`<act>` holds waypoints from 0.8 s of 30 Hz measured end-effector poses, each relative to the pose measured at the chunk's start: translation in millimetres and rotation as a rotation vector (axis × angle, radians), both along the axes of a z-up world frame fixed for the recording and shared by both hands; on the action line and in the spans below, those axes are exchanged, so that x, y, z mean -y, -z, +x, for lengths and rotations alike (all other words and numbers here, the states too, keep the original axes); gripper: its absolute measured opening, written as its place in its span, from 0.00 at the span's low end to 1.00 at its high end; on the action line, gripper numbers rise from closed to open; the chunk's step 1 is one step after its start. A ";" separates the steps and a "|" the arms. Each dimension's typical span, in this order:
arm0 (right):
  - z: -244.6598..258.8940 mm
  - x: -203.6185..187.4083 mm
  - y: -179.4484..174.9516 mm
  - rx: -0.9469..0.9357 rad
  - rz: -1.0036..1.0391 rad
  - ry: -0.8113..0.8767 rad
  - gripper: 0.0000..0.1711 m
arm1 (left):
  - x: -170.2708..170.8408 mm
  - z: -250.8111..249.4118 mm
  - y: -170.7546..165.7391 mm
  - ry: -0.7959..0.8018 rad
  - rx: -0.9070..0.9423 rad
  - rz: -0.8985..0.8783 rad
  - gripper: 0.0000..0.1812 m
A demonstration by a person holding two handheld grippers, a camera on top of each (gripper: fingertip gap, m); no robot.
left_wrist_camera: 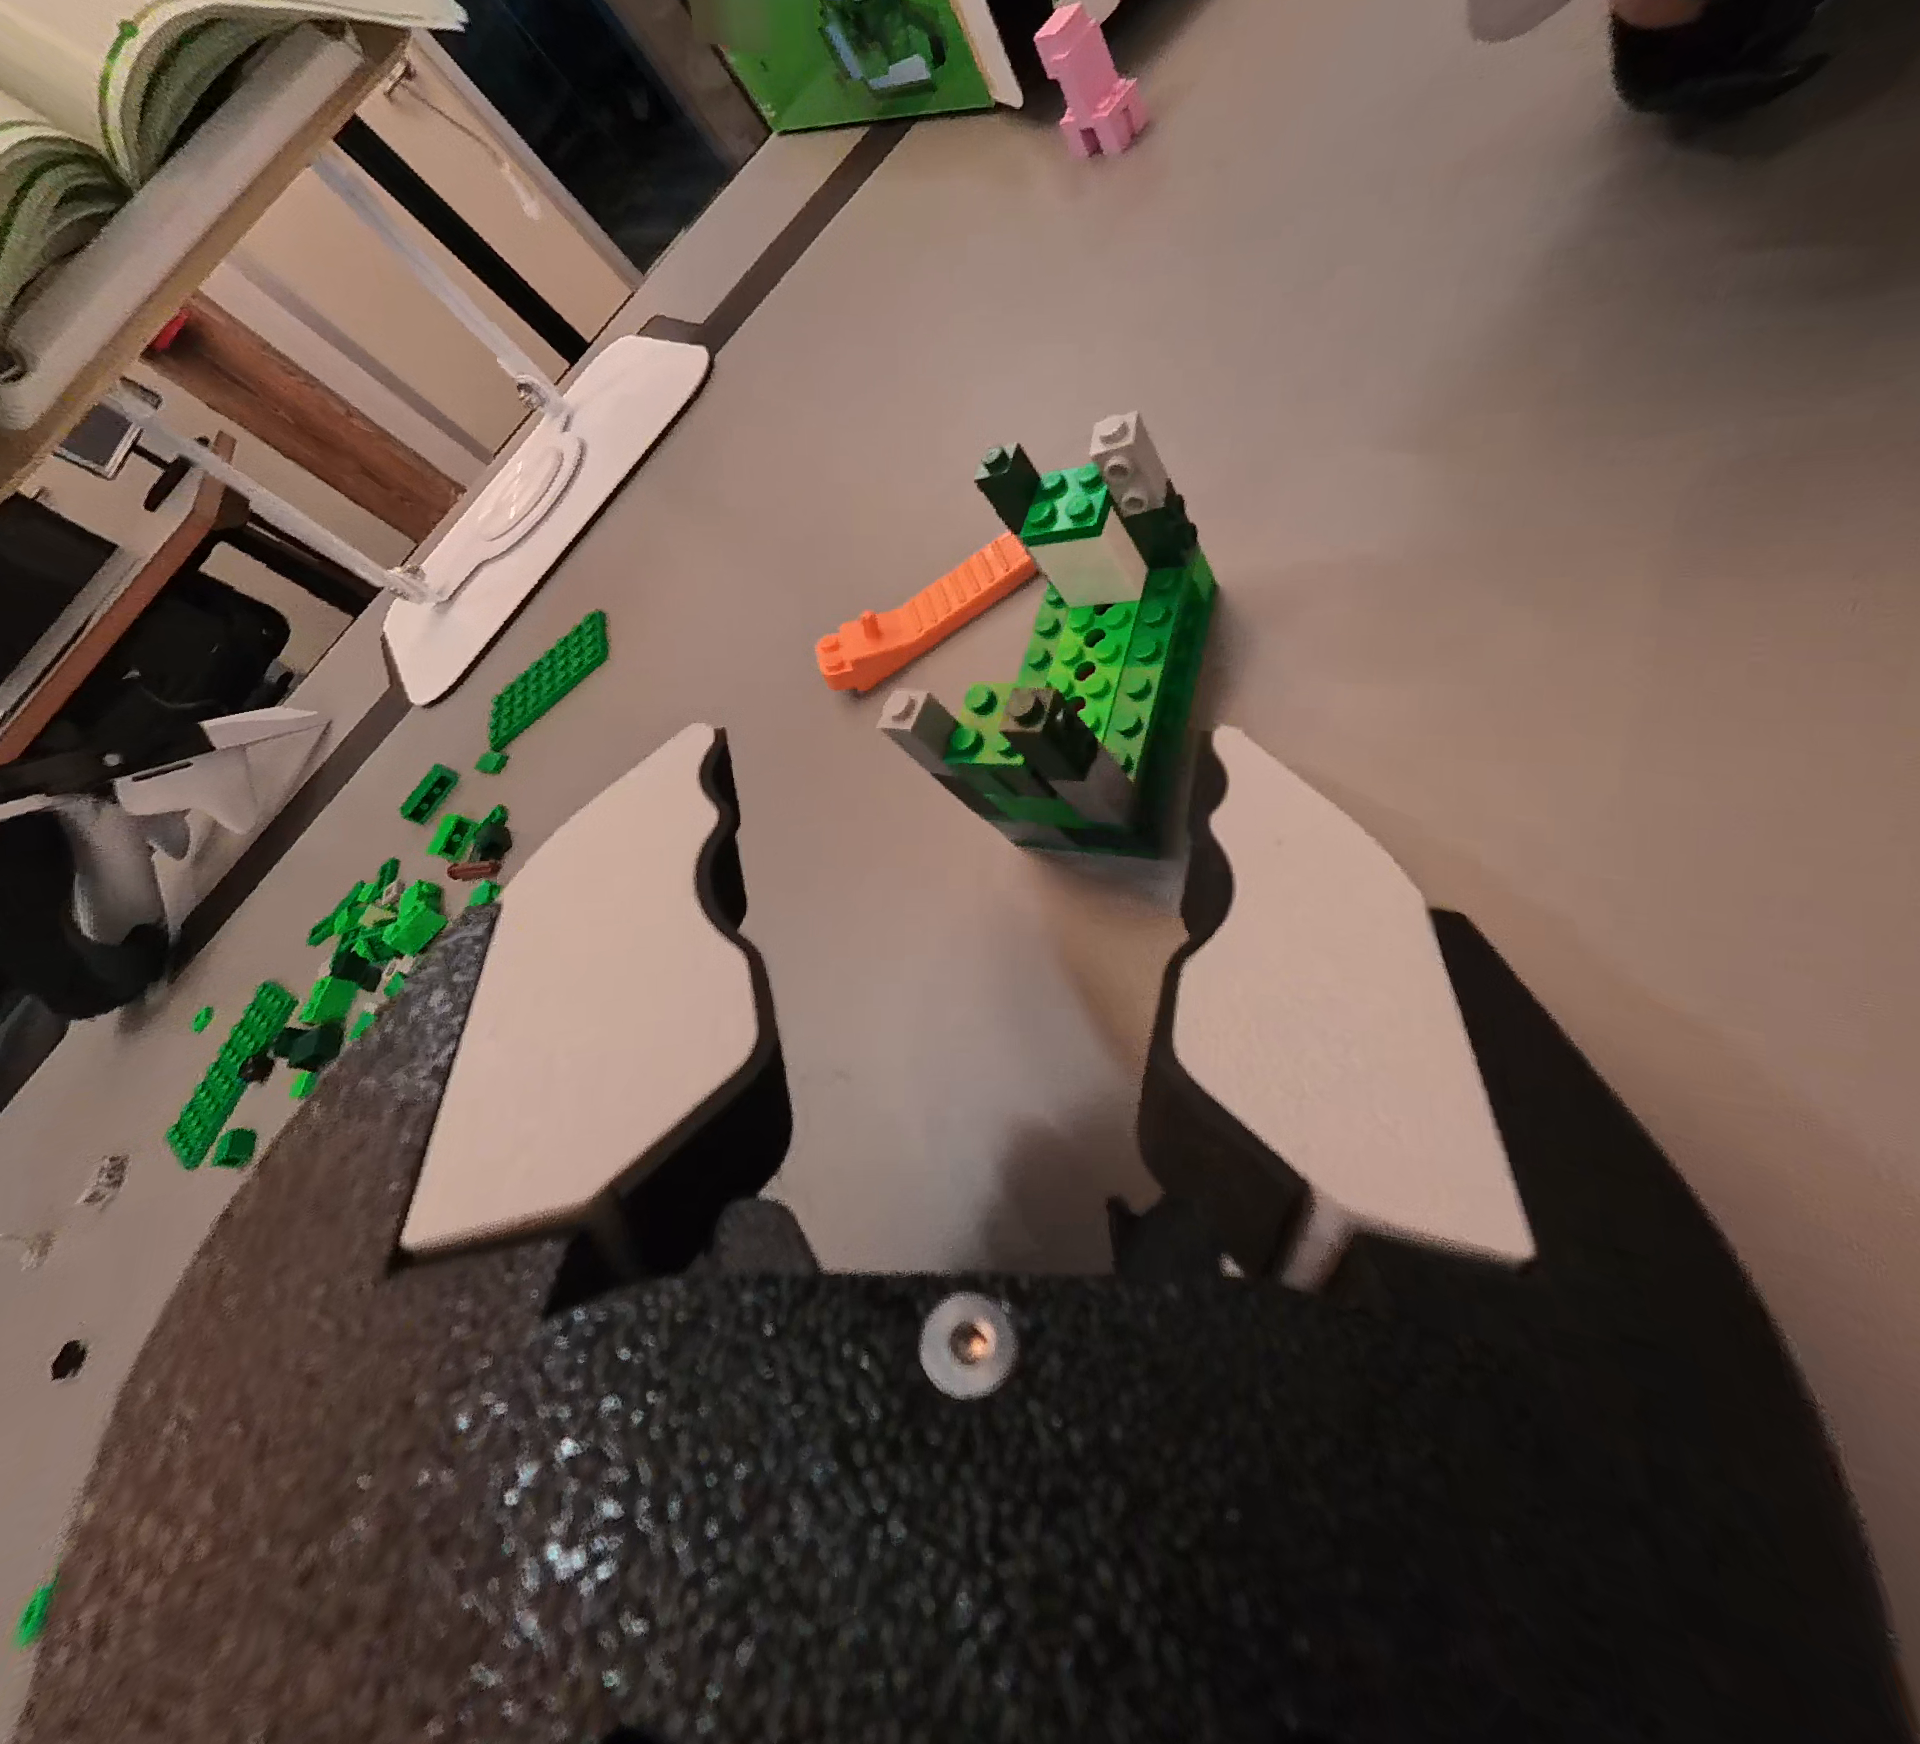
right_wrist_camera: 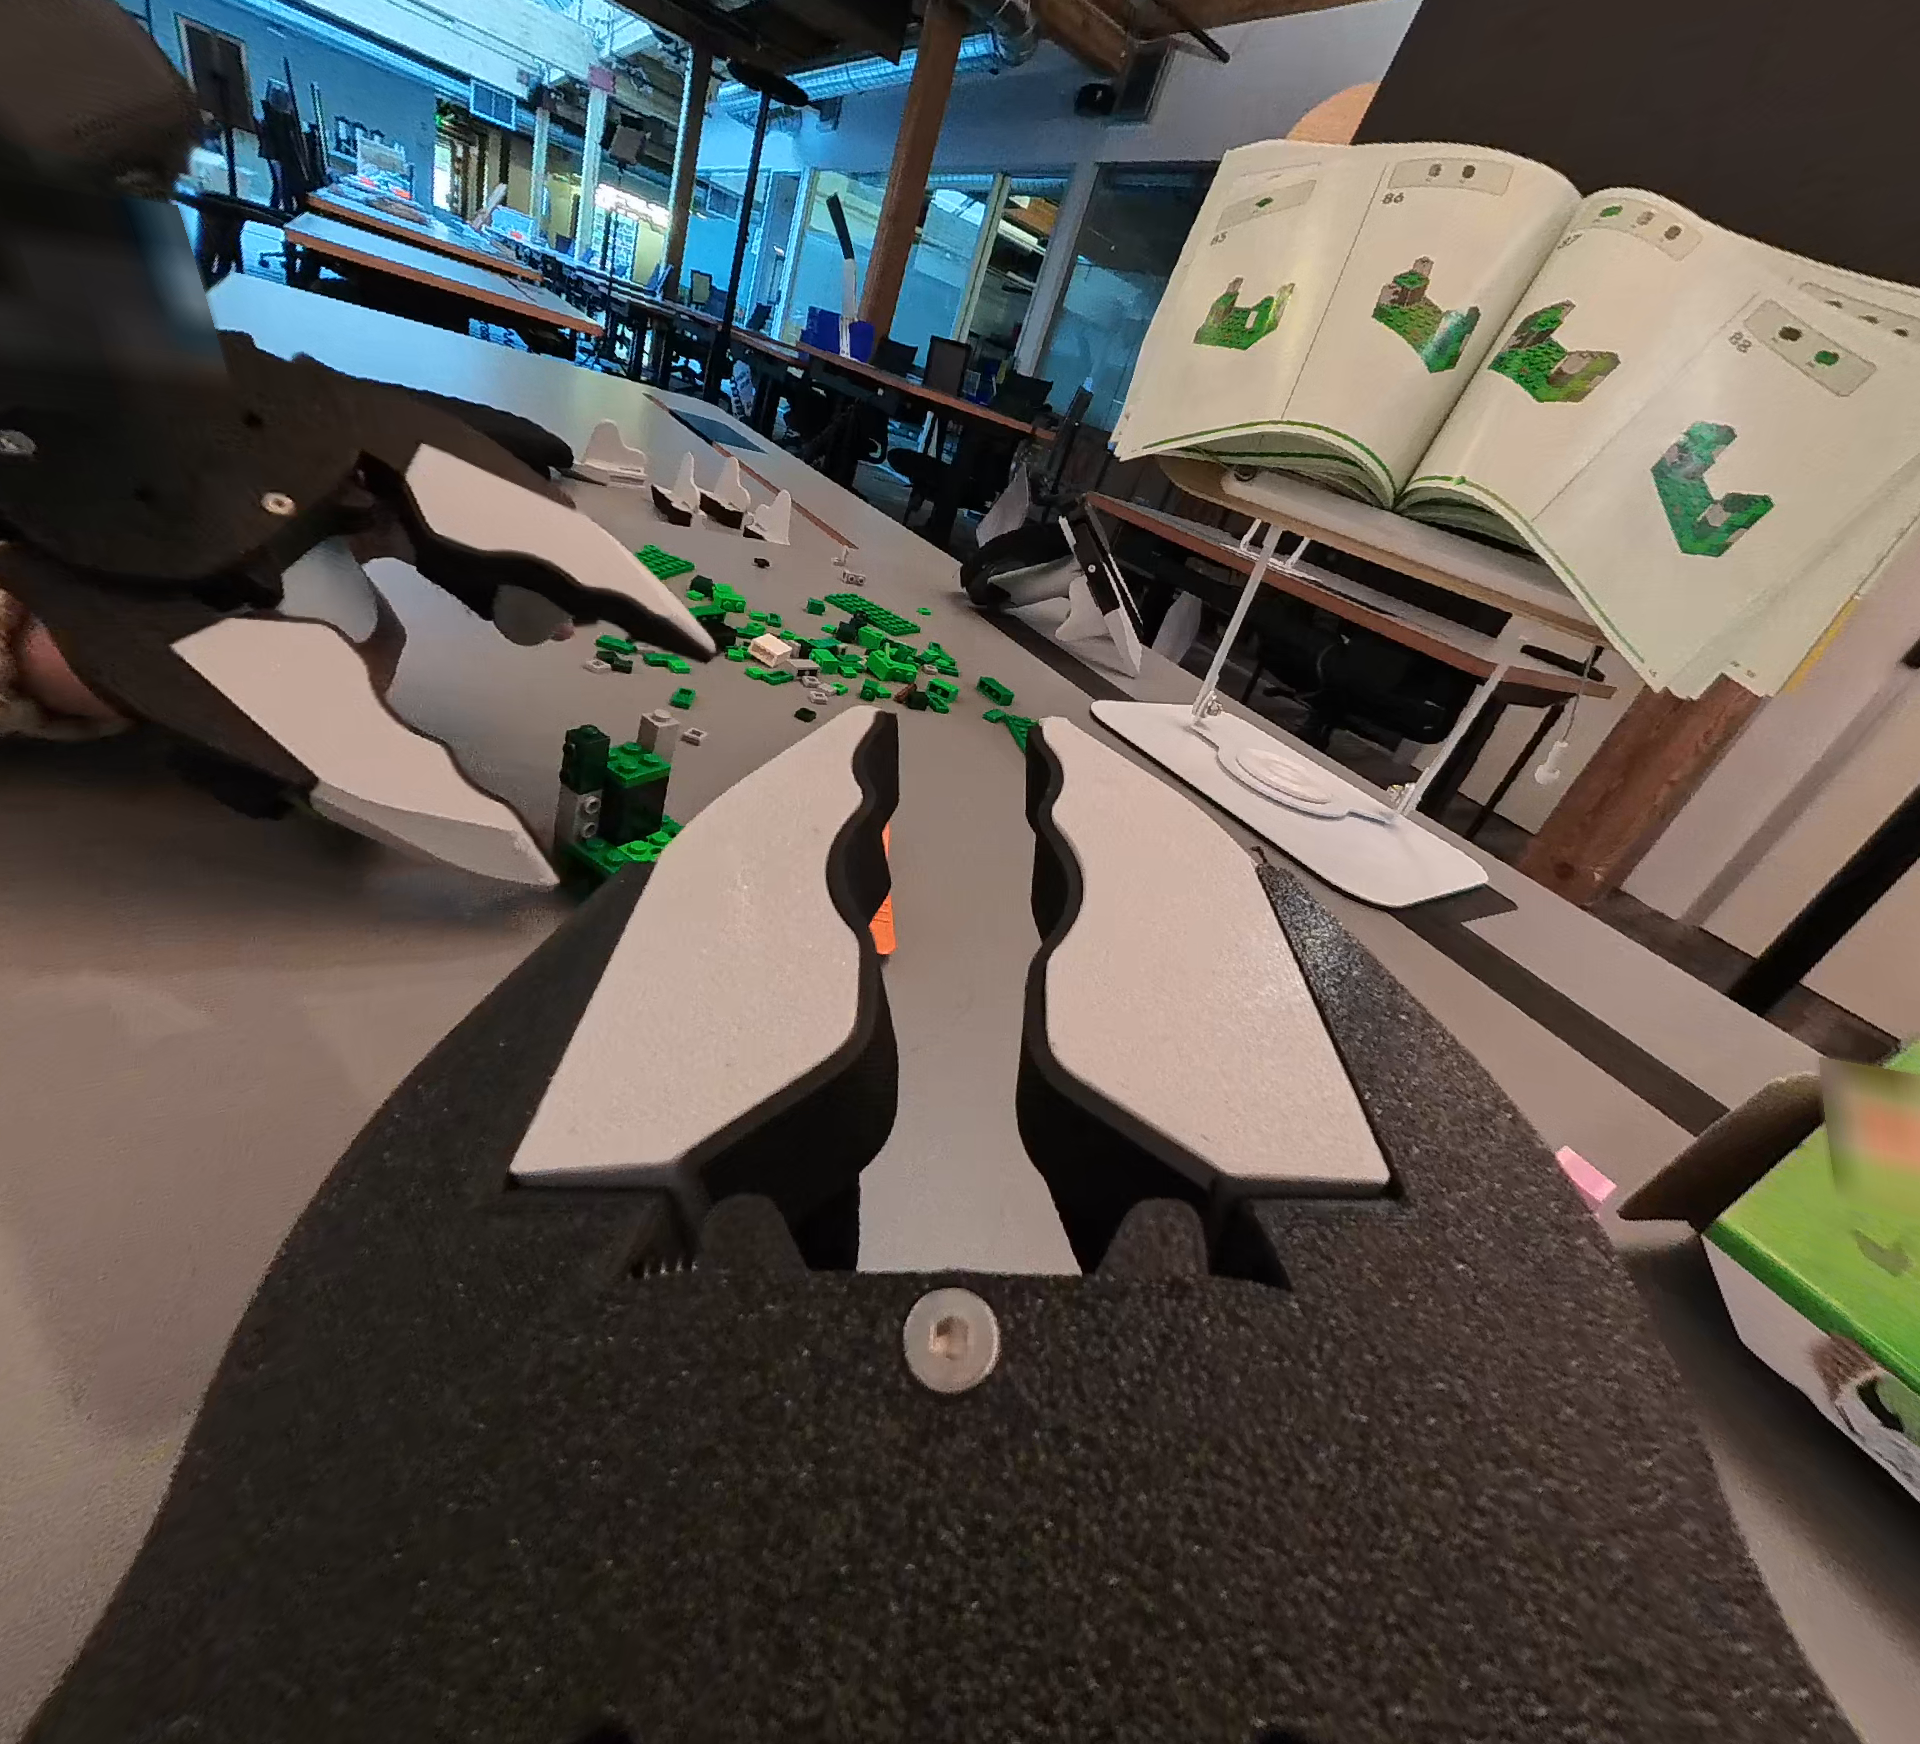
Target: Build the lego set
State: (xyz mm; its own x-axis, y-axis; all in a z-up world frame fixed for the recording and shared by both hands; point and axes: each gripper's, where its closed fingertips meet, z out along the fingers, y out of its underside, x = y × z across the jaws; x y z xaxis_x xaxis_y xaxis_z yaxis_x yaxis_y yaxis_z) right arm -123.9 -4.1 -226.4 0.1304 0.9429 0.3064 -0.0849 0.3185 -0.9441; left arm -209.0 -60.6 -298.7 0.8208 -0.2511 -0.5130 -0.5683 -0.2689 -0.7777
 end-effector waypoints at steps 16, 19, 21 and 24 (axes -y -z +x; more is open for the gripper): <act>0.0 0.1 0.6 0.004 0.008 0.003 0.13 | 6.7 11.2 -5.3 0.098 0.043 0.020 0.48; -0.1 0.0 0.6 0.003 0.007 0.003 0.13 | 6.5 11.1 -5.1 0.098 0.041 0.018 0.48; 0.0 0.1 0.6 0.003 0.007 0.002 0.13 | 6.3 11.1 -4.6 0.097 0.037 0.016 0.48; -0.2 0.4 0.8 0.005 0.010 0.001 0.13 | 6.2 11.3 -3.9 0.098 0.031 0.013 0.48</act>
